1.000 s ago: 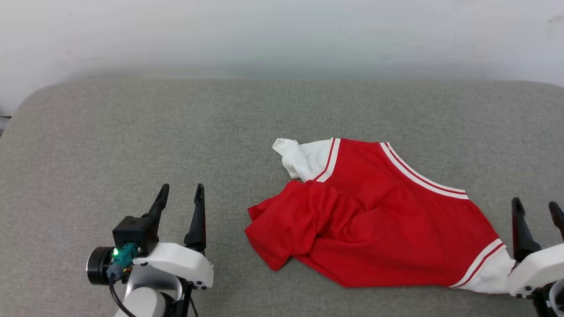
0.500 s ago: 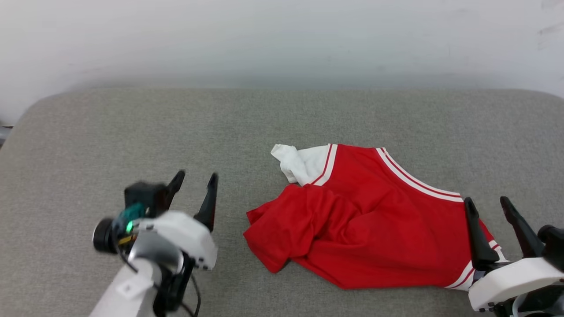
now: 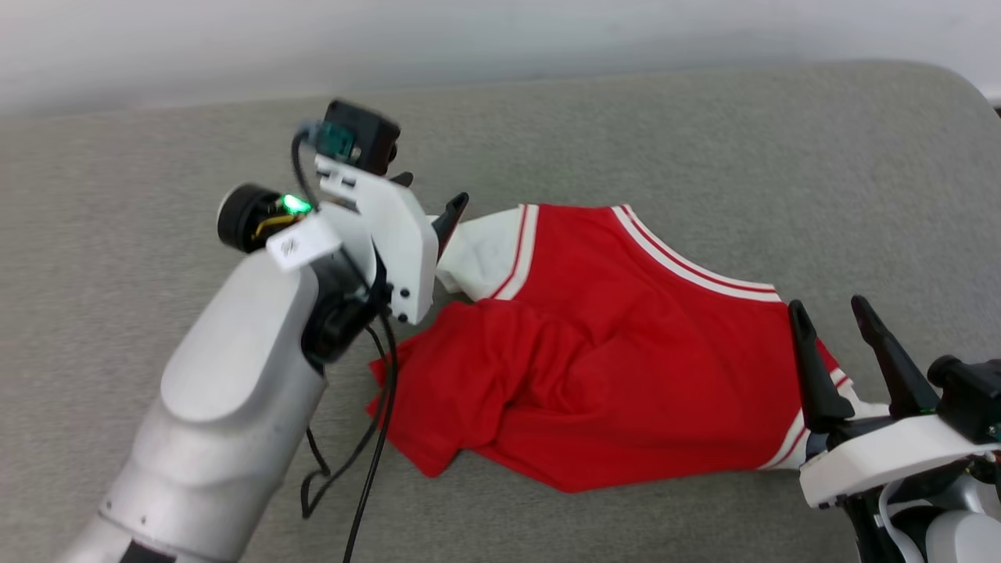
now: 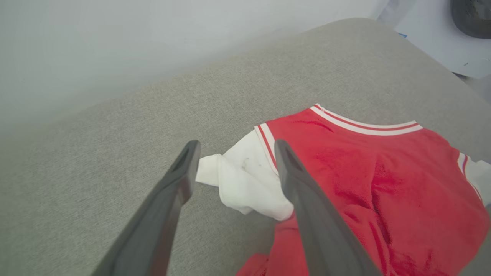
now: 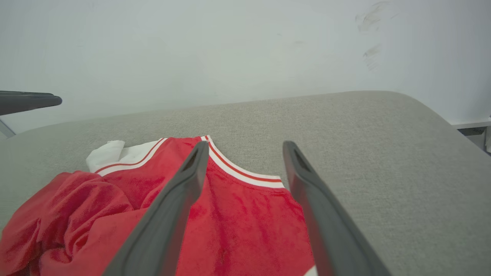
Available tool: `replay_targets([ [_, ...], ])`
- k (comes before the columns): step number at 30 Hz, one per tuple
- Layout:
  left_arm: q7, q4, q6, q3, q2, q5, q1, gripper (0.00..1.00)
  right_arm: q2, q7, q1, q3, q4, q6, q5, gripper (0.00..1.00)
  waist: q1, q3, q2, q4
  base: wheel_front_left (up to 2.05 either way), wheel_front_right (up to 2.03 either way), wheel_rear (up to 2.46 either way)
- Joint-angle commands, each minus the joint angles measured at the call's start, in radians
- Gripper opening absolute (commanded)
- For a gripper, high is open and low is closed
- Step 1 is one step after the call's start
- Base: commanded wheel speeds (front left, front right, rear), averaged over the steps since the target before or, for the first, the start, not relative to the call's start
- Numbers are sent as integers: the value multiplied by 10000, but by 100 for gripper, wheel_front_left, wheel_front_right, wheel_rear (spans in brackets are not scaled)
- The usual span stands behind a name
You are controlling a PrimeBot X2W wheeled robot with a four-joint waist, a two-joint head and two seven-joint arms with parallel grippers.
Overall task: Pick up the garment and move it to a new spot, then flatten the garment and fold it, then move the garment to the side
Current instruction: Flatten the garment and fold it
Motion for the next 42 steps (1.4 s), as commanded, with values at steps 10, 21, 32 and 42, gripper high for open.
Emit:
replay_targets([
  [10,2793,2465,-368,-798,383,-300,-2096,100,19,-821,-693,355,879,-7,647,100,-1,1215,0,-1440,0,0,0],
  [21,4389,4836,-363,-1376,888,-61,-2468,100,19,-1292,-1029,587,1655,-7,1195,100,-1,1697,0,-2011,0,0,0],
  [32,4074,5204,-448,-1357,829,-778,-2050,0,16,-1285,-1234,469,1952,-7,1214,100,-1,1599,0,-1883,0,0,0],
  [42,2289,4154,-315,-905,1362,-911,-1952,0,15,-633,-1064,-494,1757,-7,833,100,-1,776,0,-1151,0,0,0],
])
